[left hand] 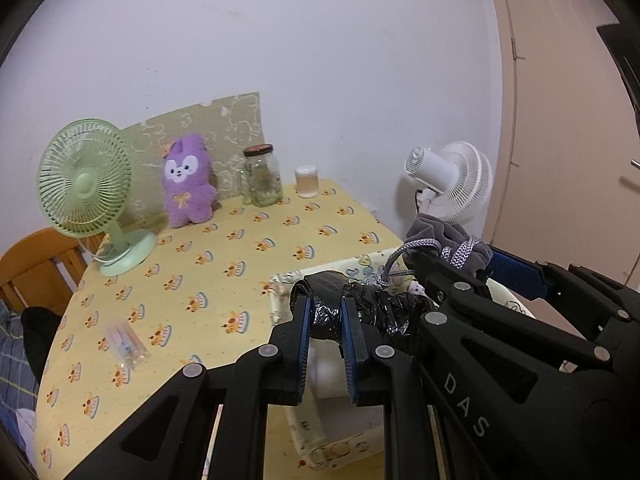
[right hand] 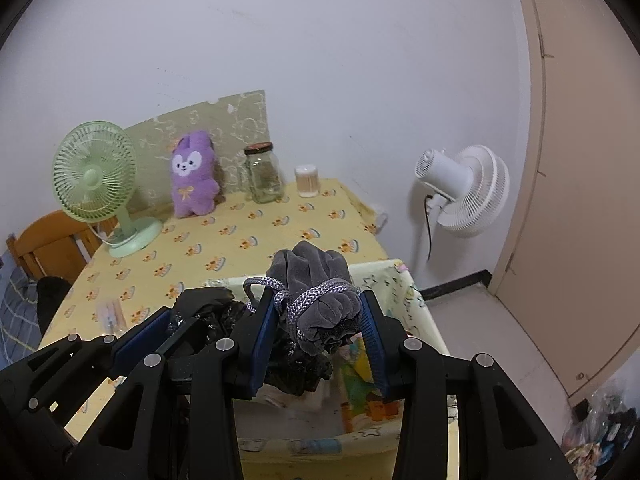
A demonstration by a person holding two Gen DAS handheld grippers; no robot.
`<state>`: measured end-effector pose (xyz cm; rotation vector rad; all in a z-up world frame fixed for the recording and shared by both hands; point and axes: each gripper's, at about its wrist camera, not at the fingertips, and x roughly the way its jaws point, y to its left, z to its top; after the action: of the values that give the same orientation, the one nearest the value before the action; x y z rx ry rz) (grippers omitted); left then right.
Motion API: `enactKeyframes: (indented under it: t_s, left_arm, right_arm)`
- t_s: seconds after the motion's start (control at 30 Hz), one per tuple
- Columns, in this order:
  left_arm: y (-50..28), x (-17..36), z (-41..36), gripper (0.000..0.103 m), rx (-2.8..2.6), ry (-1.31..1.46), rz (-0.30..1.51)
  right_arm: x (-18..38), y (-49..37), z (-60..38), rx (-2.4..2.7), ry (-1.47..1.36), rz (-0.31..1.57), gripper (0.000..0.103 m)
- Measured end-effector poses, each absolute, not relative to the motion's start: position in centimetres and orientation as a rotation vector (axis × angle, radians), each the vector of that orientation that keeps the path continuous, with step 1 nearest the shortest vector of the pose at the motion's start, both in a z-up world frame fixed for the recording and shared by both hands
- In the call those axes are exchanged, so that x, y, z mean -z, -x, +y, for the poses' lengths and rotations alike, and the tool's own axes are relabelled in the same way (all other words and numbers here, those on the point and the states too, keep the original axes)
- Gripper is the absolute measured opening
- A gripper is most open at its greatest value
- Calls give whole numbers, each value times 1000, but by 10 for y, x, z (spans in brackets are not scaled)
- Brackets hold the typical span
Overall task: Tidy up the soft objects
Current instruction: 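Carry the black bundle and grey glove over the storage box with both grippers, then open the left gripper into the storage box while the right gripper releases the grey glove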
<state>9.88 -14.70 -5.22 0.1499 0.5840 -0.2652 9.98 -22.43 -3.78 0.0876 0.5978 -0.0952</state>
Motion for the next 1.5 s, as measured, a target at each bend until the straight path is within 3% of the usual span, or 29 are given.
enactKeyframes:
  t_s: [0.33, 0.5, 0.53, 0.6, 0.63, 0.7, 1.13, 1.3, 1.5]
  left_arm:
    - [-113, 70, -166, 14, 297, -180, 642]
    - [-118, 78, -172, 19, 317, -190, 663]
    - [-118, 78, -173, 23, 316, -195, 663]
    - [-117, 79, -175, 44, 323, -206, 660]
    - [-117, 79, -175, 49, 324, -213, 660]
    - [-118, 79, -177, 73, 311, -228, 654]
    - [-113, 82, -171, 81, 304, -256, 663]
    - [-108, 79, -164, 81, 277, -259, 658]
    - [-105, 72, -151, 92, 257, -212, 650]
  right_arm:
    - [55, -107, -244, 140, -115, 642, 44]
    - [64, -111, -251, 147, -136, 668, 44]
    - [65, -111, -251, 147, -138, 671, 44]
    - [67, -112, -252, 143, -141, 676, 44]
    - [68, -112, -253, 142, -144, 677, 44]
    - [70, -114, -254, 138, -159, 686, 44]
    - [76, -110, -250, 91, -179, 703, 50]
    - [75, -104, -248, 128, -179, 700, 72]
    - [66, -93, -246, 132, -187, 664, 79]
